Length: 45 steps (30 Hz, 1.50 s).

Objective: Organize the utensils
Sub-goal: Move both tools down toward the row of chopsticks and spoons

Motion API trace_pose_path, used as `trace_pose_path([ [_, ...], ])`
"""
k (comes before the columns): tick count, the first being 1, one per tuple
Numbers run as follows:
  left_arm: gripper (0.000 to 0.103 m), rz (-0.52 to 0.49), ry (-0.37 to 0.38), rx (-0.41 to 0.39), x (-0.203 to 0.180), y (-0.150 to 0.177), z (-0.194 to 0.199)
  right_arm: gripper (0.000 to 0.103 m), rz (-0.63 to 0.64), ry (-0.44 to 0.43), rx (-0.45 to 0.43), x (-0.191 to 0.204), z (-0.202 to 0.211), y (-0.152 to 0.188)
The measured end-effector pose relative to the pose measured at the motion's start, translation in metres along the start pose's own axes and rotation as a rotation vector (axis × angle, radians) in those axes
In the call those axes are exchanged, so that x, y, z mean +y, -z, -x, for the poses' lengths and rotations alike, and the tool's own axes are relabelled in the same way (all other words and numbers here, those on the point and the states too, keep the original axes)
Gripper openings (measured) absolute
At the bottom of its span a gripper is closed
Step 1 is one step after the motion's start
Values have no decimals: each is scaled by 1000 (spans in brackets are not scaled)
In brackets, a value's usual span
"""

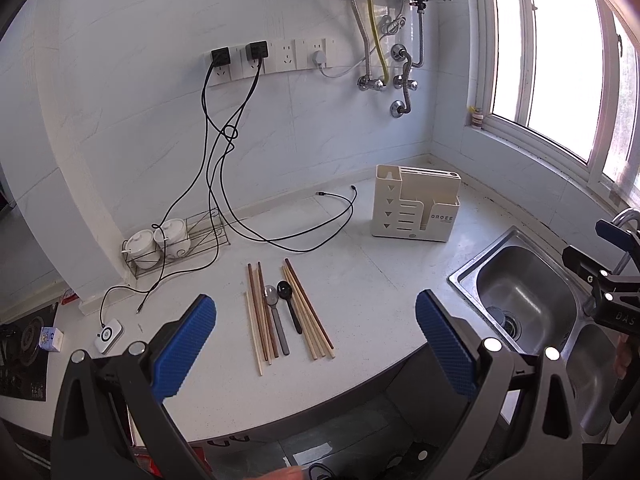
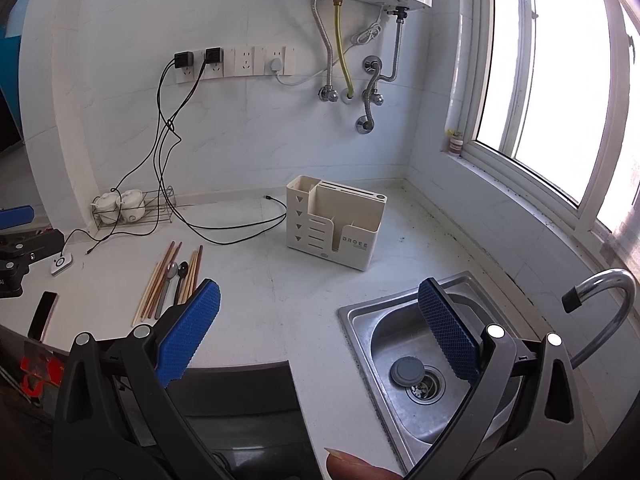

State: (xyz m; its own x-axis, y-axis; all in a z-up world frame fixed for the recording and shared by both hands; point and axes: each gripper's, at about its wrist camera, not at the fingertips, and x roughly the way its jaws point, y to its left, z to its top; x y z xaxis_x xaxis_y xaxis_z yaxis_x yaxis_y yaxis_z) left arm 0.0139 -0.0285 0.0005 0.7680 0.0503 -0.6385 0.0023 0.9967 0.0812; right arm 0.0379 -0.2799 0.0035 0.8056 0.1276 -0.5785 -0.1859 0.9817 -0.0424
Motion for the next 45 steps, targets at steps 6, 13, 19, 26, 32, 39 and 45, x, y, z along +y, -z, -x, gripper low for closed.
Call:
trace_pose_path([
  [6, 98, 60, -16, 38, 8, 6, -10, 95, 121, -70, 15, 23, -34, -2],
  [13, 98, 53, -16, 74, 44, 9, -41, 95, 65, -157, 96, 61, -95, -16],
  [19, 98, 78, 26, 133, 106, 9, -97, 95, -32, -163, 226, 98, -157, -20],
  [26, 98, 49, 27, 259, 155, 23, -192, 95, -24, -100, 350, 141, -220, -12],
  [32, 98, 131, 75, 394, 180, 47, -265, 94, 84, -120, 412, 182, -267, -4],
  [39, 98, 176, 47, 535, 185, 66, -318, 87, 202, -152, 488, 209, -315, 6],
  [45, 98, 146, 5, 610, 174, 71, -348, 86, 226, -167, 517, 209, -339, 8],
])
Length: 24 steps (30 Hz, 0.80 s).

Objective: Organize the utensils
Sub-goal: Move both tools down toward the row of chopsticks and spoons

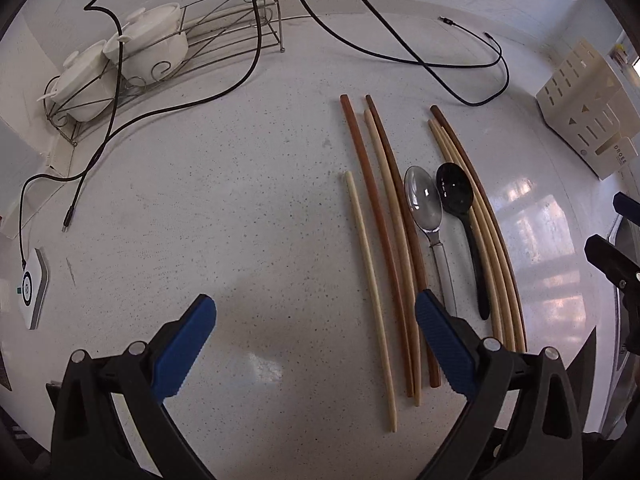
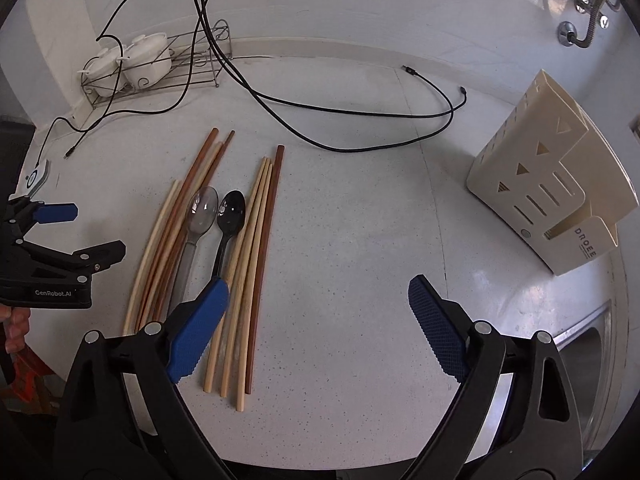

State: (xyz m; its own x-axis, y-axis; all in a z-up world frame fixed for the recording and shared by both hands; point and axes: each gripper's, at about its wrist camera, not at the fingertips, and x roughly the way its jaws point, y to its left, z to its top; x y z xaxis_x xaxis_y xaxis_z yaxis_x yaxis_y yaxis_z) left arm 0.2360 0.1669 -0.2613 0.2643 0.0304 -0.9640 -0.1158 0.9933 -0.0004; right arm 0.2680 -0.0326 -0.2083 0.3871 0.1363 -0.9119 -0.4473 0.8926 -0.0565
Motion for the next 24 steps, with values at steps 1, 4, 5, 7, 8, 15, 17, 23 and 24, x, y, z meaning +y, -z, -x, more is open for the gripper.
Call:
trace_pose_path([
  [1, 98, -10, -22, 12, -3, -2, -4, 85, 6, 11, 1, 0, -3, -1],
  [4, 98, -25, -50, 33, -7, -8, -12, 82, 16, 13, 20, -3, -12, -5],
  [5, 98, -20, -57, 44, -7, -9, -15, 81, 18, 9, 28, -3, -15, -7],
  [7, 98, -6, -65, 63, -6, -12, -20, 81, 29, -3, 35, -2, -20, -10],
  [8, 98, -1, -66, 71, -5, -13, -22, 81, 38, -6, 38, 0, -22, -12],
  [15, 98, 17, -63, 128, -2, -19, -38, 81, 43, -21, 59, 1, -31, -20],
  [17, 98, 15, -61, 149, -1, -17, -44, 81, 40, -22, 67, 2, -34, -22],
  [23, 98, 16, -42, 173, -1, -22, -50, 81, 29, -18, 94, 0, -41, -24],
  [24, 97, 23, -30, 182, 0, -22, -50, 81, 29, -20, 101, 0, -43, -25],
])
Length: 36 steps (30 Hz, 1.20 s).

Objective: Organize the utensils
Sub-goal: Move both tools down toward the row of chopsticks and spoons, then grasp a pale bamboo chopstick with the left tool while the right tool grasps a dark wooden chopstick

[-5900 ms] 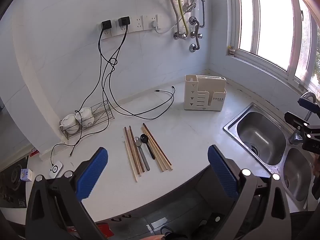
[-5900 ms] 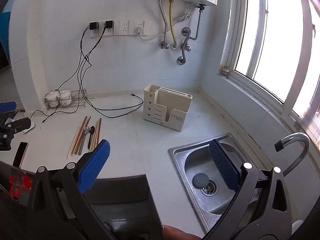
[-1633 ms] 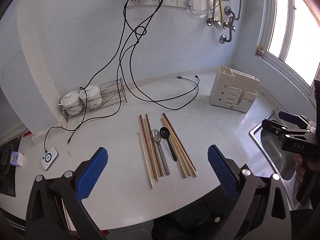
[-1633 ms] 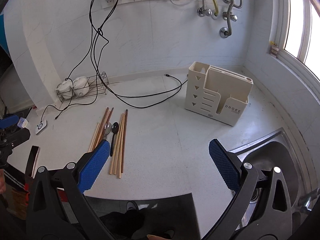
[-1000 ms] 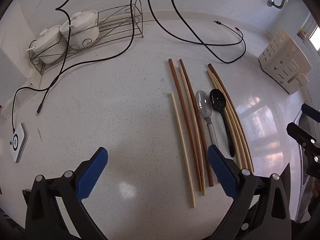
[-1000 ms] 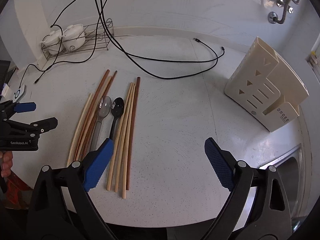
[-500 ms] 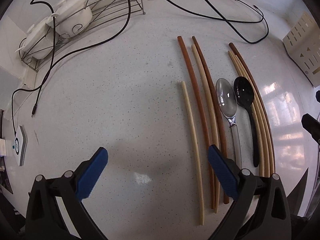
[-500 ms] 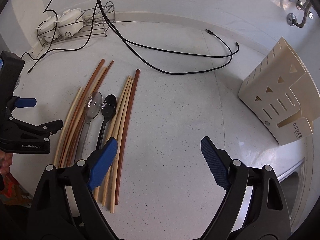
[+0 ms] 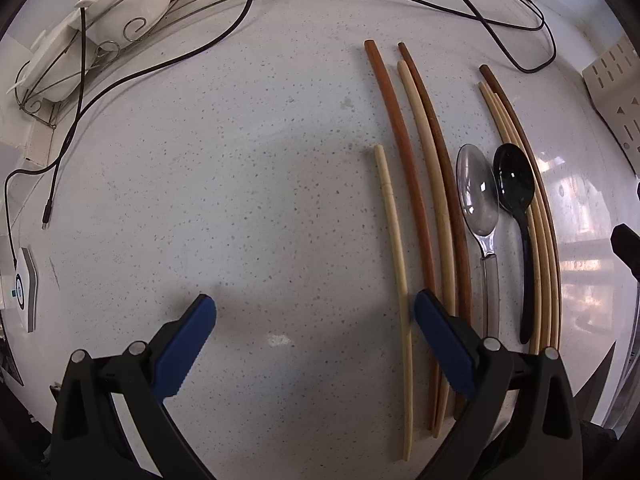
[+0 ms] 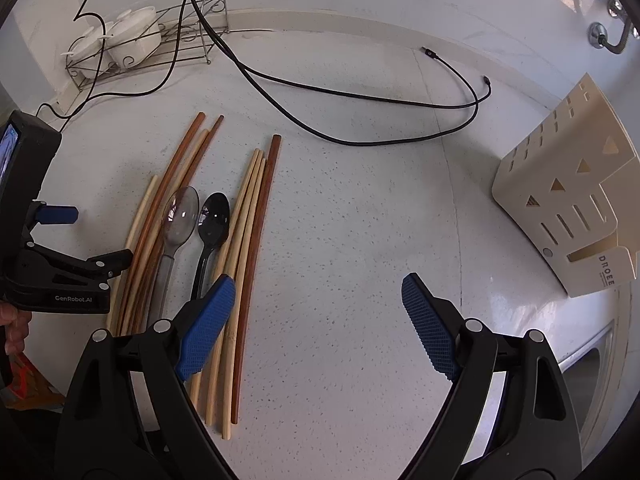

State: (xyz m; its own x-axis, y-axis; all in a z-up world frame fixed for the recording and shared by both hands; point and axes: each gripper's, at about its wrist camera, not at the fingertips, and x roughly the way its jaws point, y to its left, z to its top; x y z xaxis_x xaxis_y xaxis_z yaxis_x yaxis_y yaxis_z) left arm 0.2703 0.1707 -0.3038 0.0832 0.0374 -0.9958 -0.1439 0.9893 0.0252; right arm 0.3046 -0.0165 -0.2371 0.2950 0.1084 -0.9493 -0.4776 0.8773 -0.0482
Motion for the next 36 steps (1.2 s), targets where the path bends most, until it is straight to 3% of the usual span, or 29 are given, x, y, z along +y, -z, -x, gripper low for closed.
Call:
trace_pose_path([
  [5, 83, -11, 30, 15, 5, -3, 4, 81, -3, -24, 47, 2, -11, -4],
  [10, 45, -28, 27, 11, 5, -5, 15, 75, -6, -30, 95, 5, -24, -10],
  [14, 32, -30, 26, 18, 10, -6, 18, 71, -12, -38, 136, 7, -34, -12],
  [16, 15, -14, 31, 25, 17, -7, 18, 71, -6, -39, 141, 10, -36, -13],
  [18, 7, 12, 80, 45, 28, -11, 15, 71, 2, -39, 144, 14, -38, -13],
  [23, 5, -15, 108, 53, 31, -11, 14, 67, 23, -34, 164, 23, -40, -12],
  [27, 5, -27, 114, 55, 32, -6, 17, 56, -5, -24, 194, 22, -43, -12],
  [32, 5, -33, 112, 55, 36, -16, 14, 53, -28, -38, 225, 23, -49, -12],
  [36, 5, -21, 111, 64, 31, -6, 16, 53, -12, -18, 236, 29, -50, -13],
])
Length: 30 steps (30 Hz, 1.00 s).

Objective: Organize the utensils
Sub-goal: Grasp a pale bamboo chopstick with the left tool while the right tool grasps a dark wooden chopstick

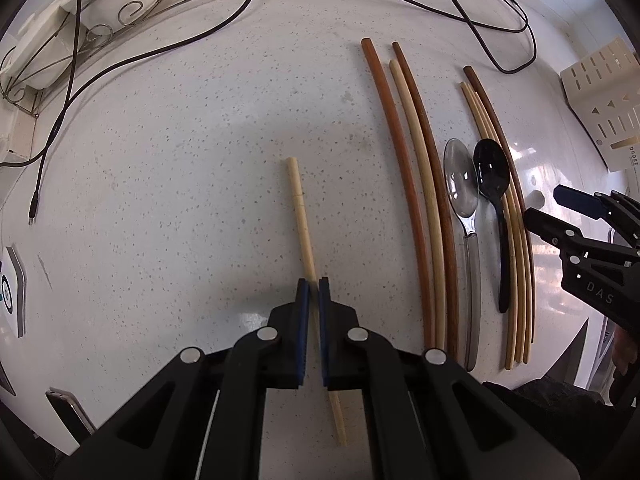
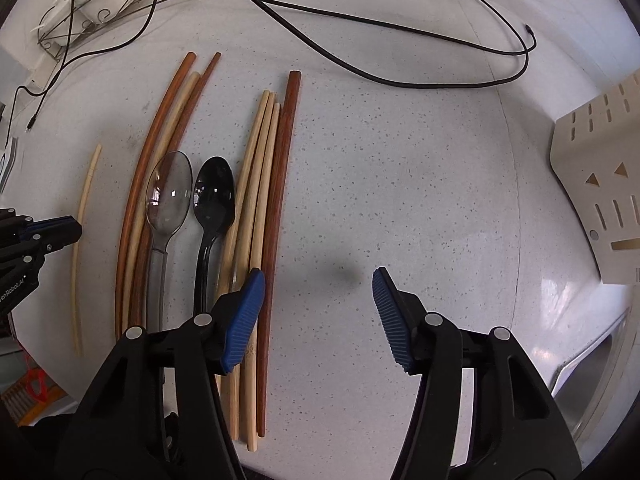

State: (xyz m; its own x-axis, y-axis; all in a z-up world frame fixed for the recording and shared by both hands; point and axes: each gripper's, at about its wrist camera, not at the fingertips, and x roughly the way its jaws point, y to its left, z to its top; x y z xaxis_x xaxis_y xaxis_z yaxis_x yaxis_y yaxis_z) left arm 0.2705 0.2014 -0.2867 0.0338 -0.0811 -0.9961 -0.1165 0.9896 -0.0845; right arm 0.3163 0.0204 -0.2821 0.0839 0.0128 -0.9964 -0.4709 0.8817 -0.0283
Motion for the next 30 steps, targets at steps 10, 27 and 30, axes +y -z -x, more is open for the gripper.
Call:
trace_pose_path([
  [10, 5, 37, -10, 13, 2, 0, -1, 34, 7, -42, 45, 11, -6, -13],
  [27, 5, 36, -25, 11, -9, 0, -4, 12, 16, -59, 106, 8, -16, -50],
  [30, 5, 37, -27, 12, -14, 0, -3, 12, 38, -49, 110, 13, -16, -55],
])
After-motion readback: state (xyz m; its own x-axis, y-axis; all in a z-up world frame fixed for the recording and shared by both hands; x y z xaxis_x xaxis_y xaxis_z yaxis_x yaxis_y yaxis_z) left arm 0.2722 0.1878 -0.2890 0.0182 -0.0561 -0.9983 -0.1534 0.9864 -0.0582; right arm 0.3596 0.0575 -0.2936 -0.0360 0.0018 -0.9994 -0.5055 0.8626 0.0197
